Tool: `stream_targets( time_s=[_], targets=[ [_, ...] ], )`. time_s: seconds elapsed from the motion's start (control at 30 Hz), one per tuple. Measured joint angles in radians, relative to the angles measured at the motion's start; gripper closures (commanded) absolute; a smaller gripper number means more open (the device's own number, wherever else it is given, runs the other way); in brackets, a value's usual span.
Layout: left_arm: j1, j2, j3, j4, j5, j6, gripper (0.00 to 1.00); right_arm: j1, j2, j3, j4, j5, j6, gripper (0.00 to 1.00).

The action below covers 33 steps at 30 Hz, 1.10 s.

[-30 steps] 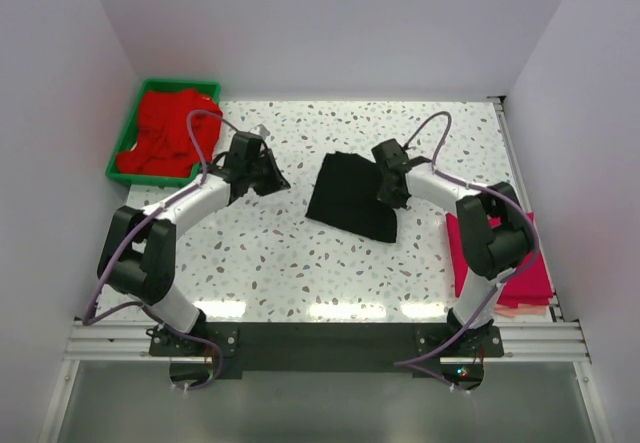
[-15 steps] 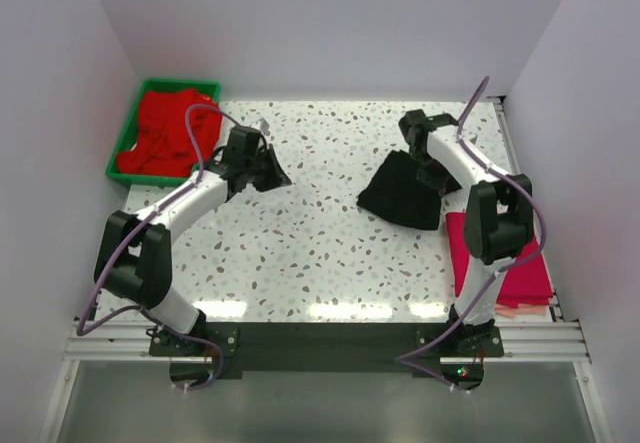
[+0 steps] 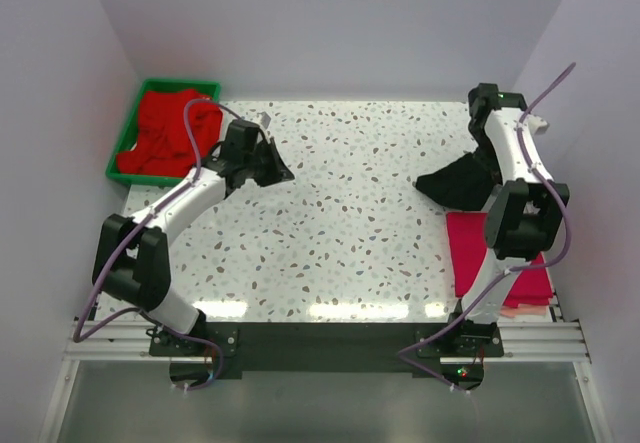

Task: Fold and stack the t-shirts
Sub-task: Neatly place the folded tshirt to the corner

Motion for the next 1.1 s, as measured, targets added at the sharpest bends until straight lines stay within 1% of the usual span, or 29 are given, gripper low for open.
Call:
stream_targets(
  time_s=[0.13, 0.6, 1.1],
  targets=[
    [0.000, -0.004, 0.006, -0.005, 0.013, 0.000, 1.00, -0.023, -0.021, 0.011, -0.006, 0.003, -0.016, 1.00],
    [0.000, -0.036, 0.006, -0.010, 0.026, 0.000, 1.00, -0.035, -0.210, 0.013, -0.021, 0.014, -0.082, 1.00],
    [0.000, -0.051, -0.009, -0.012, 0.038, 0.000, 1.00, -0.065, -0.341, 0.012, -0.029, -0.007, -0.135, 1.00]
  ],
)
